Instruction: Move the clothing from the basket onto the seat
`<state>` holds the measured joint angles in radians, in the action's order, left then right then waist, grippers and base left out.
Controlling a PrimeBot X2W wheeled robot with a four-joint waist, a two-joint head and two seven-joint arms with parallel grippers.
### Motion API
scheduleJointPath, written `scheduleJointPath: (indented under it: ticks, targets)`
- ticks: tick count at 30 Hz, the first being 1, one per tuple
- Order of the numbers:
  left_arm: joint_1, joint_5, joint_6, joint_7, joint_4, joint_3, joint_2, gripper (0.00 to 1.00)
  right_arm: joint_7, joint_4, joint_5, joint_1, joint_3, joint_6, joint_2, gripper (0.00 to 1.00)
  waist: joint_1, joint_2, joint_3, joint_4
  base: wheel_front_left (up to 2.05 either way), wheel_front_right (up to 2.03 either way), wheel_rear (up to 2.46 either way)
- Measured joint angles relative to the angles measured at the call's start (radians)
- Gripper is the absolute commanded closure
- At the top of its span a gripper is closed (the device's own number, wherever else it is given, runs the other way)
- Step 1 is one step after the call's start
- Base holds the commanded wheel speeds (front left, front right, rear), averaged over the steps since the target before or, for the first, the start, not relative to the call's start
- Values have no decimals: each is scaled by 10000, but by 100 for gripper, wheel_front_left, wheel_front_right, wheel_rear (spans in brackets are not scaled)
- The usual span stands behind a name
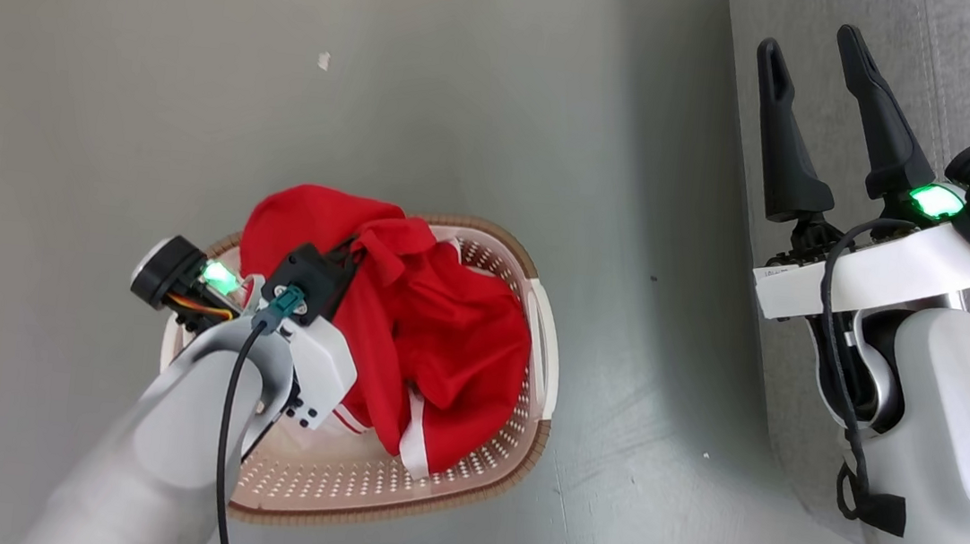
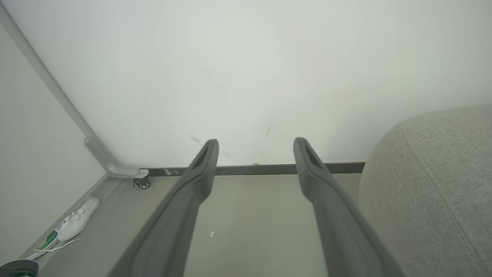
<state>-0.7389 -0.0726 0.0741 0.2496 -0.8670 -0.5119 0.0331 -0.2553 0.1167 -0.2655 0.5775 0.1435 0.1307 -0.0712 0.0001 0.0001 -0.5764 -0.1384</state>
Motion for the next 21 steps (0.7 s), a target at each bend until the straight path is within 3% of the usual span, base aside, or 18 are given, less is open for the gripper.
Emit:
scheduleJointPath:
  ticks: [21]
  targets:
    - [1576, -794, -13, 0, 2025, 918, 6, 100, 0, 387, -77, -700, 4, 0, -297, 0, 0, 0, 1503, 525, 0, 0, 0]
